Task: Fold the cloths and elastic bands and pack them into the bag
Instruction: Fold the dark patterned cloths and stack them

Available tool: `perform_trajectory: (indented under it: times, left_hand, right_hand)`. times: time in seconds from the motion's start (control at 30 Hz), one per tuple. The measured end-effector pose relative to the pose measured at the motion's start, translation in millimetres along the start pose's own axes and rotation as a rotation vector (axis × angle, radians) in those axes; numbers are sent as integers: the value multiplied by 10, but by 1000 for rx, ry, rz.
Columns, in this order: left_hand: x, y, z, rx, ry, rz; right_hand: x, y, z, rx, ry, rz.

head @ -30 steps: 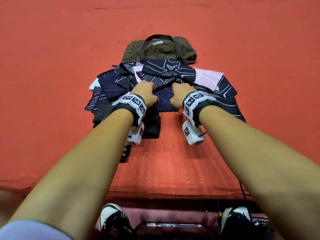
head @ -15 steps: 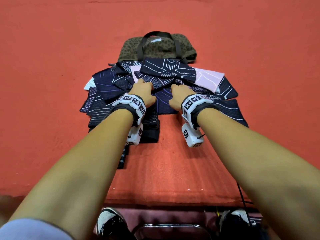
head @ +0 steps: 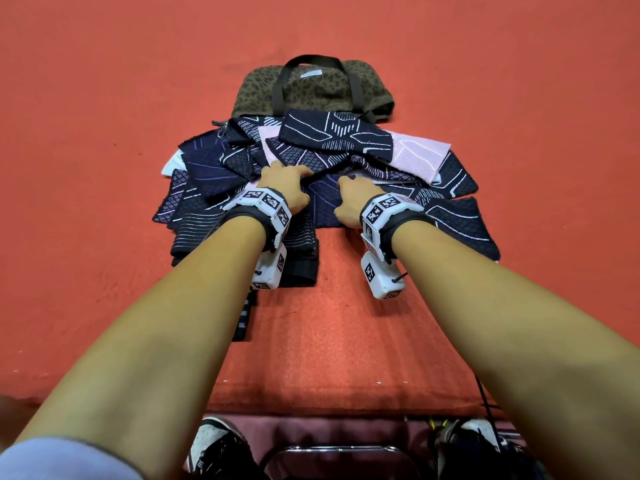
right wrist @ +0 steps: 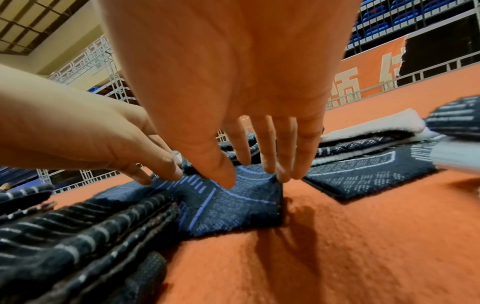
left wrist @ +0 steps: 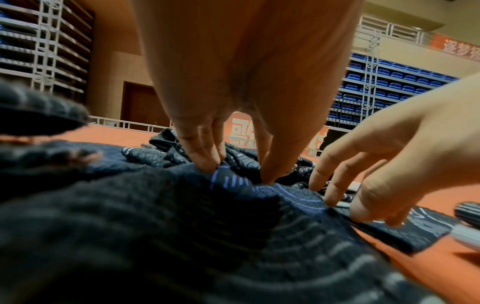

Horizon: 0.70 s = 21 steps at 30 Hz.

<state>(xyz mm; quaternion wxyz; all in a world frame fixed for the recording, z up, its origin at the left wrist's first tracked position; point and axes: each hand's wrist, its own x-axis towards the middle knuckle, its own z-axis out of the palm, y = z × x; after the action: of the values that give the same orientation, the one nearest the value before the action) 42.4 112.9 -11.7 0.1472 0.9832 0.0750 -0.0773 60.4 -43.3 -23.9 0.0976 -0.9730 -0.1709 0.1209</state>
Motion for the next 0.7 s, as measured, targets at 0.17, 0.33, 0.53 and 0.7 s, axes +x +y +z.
perform_trajectory:
  times: [0.17,0.33,0.53,0.7]
  left_hand:
    - [2,49,0,12,25,-39]
    - [-44,108,-3,-27,46,5]
    - [-167,225,18,-153,53,79]
    - [-279,374,71,-209,57,173]
  right_hand:
    - [-24,-3,-6,3,3,13]
    - [-52,29,33,2,3,35]
    - [-99,96,87,81,16,48]
    - [-205,161,102,183,36,0]
